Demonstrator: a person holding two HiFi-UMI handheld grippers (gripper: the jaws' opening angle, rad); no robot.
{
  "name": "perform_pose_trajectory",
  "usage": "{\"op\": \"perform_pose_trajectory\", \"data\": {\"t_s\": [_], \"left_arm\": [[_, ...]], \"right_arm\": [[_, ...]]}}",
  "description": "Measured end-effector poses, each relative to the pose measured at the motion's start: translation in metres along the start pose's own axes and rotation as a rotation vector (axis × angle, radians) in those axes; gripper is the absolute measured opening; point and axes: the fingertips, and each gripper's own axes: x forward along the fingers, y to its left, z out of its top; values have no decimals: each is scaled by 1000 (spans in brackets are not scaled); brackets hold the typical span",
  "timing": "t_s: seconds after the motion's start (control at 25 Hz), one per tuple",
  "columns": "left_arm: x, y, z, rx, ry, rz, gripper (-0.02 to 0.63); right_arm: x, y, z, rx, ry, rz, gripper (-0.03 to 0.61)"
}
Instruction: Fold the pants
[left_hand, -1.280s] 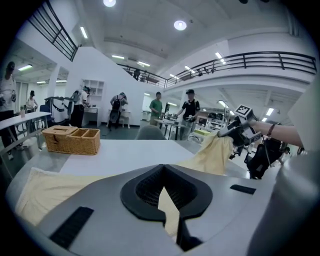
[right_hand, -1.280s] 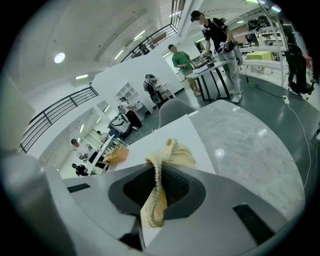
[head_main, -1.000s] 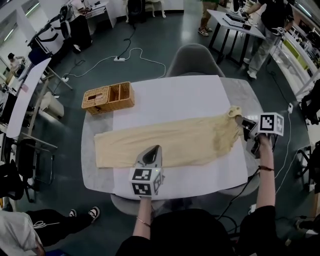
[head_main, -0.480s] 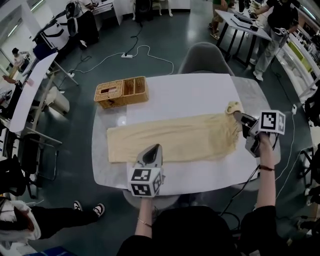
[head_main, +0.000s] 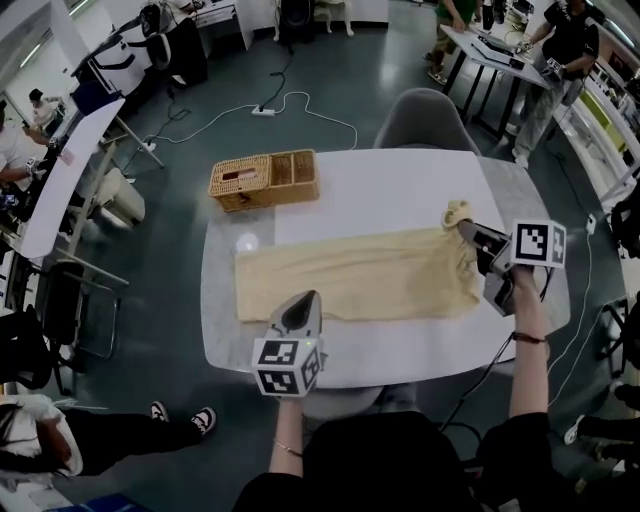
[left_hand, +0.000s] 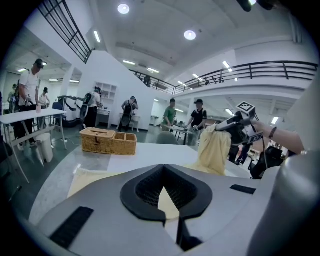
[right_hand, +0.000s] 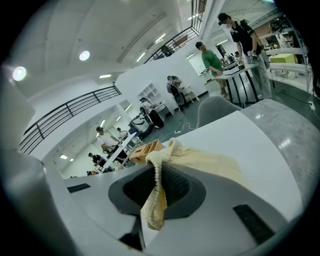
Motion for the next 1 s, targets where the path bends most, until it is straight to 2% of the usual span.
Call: {"op": "perform_pose_trajectory", "data": {"t_s": [0.16,0.24,0.6,0.84,1.0], "left_arm": [[-12,10,2,3,-4,8,8],[-22,24,4,2,-6,17,8],[-42,24,6,-29,-22,98,8],[-52,5,4,-39,-29,161,8],[-59,4,3,-53,-38,206,8]], "right_arm": [[4,12,-1,-36,14,-57,44],[15,29,-3,-41,12,-49,44],[29,67,0,-50,6,84,44],[34,87,-2,-63,34,202,44],[42,91,-3,-84,56,215,44]]}}
